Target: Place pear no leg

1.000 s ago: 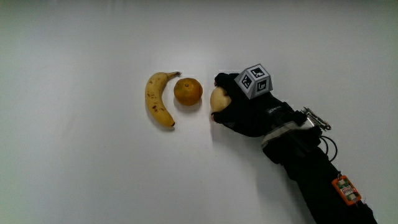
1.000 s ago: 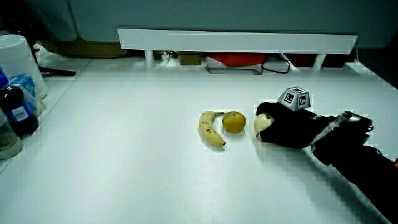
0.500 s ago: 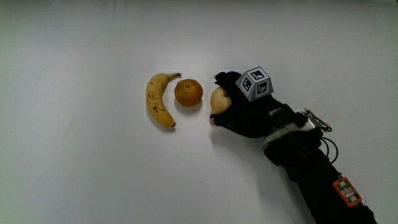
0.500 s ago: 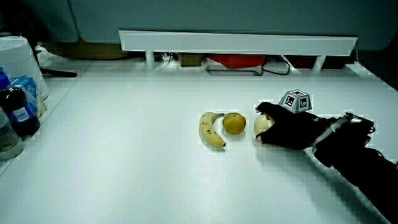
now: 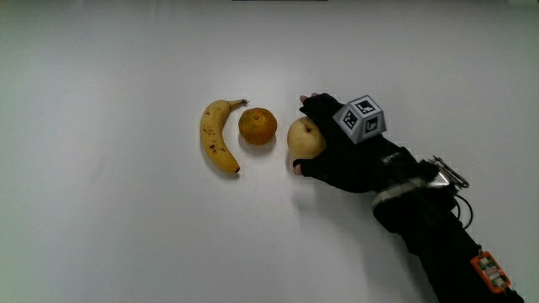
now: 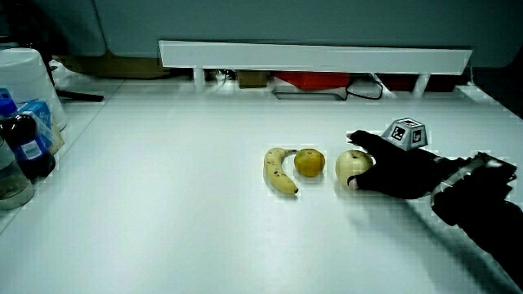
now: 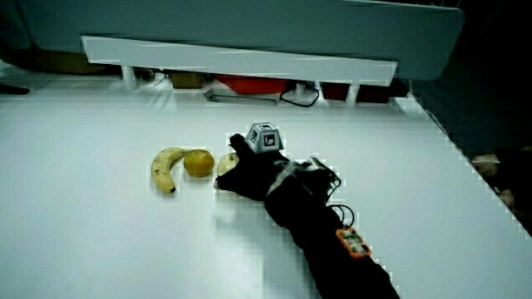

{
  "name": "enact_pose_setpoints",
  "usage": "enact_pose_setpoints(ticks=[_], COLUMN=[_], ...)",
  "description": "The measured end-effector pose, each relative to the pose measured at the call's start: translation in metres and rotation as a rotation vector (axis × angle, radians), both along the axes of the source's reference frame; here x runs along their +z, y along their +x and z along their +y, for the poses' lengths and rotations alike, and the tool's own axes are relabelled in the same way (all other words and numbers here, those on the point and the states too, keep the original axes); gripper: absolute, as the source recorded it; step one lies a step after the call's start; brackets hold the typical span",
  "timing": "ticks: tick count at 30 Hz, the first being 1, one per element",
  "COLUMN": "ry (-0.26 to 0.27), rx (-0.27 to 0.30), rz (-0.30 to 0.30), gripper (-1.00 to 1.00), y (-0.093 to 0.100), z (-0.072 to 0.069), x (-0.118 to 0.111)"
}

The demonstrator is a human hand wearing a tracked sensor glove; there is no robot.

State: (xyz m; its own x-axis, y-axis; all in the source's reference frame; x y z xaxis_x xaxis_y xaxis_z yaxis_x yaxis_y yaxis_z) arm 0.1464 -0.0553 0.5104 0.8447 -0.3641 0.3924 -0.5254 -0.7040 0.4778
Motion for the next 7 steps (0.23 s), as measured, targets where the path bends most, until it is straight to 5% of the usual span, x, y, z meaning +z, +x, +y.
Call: enact_pose_setpoints(ticks=[7], ry=[0.010], rx=[0.016], rz=[-0.030], gripper=[-1.00], y=[0.037], z=[0.031], x=[-0.011])
